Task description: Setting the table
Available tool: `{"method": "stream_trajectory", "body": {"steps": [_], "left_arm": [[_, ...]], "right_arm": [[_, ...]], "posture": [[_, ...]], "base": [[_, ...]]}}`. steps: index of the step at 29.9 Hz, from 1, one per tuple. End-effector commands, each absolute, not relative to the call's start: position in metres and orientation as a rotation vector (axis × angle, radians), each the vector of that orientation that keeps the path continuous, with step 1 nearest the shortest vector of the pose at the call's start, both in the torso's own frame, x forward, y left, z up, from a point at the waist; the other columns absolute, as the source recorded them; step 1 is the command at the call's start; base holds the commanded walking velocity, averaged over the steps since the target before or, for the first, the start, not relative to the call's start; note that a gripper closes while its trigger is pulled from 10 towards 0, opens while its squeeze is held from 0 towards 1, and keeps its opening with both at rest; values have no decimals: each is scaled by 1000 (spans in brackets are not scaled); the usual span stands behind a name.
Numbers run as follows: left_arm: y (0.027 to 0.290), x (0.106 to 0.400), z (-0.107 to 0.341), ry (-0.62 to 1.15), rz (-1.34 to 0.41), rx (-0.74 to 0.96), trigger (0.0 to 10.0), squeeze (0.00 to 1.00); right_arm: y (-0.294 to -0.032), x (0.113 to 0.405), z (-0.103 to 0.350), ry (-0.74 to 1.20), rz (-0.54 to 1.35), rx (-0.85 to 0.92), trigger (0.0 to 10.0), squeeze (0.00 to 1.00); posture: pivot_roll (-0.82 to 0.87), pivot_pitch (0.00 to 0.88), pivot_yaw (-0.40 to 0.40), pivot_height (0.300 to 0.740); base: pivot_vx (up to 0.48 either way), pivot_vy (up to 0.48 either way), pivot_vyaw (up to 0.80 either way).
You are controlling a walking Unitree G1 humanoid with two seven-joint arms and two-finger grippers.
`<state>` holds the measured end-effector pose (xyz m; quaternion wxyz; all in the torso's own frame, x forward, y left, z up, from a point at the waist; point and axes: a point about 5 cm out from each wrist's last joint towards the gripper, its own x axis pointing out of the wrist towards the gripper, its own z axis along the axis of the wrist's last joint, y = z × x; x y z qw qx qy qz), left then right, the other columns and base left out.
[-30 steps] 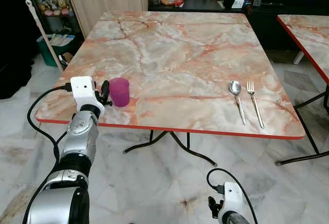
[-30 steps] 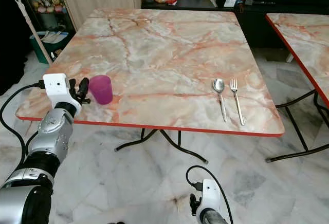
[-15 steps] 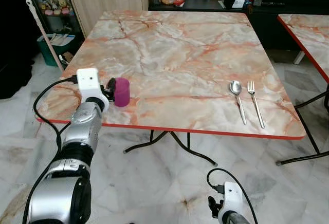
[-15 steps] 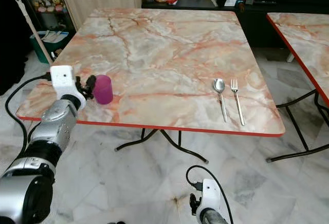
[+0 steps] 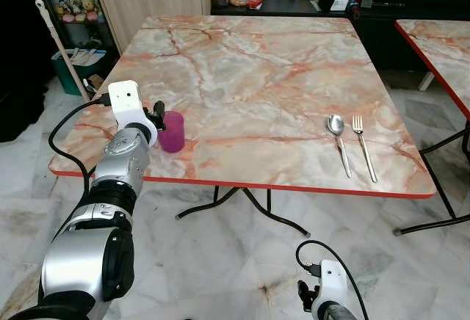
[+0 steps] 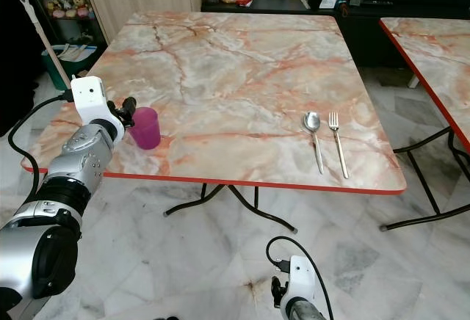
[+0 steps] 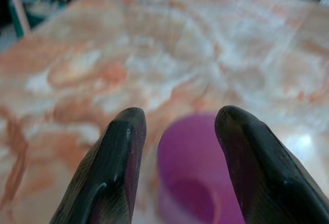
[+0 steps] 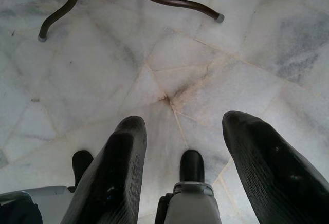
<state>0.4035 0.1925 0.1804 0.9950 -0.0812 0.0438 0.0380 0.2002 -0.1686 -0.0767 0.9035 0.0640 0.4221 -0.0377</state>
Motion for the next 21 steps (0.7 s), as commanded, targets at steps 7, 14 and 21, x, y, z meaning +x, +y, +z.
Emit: {"method": "stream_trajectory", "body": {"steps": [7,14,21], "left_arm": [[205,404,181,118,110,-96,10000,0],[204,404,178,138,108,-131,10000,0],[204,405,183,118,105,-157,10000,0]], "right_arm": [[-169,196,-79,881,-92,154,10000,0],[-169,195,-79,880,-94,156,10000,0],[-169,194,-80,880,-94,157,10000,0]], "posture": [[74,92,24,740],[72,93,24,740],[73,97,26,740]], "base": [[0,0,0],[0,0,0],[0,0,0]]}}
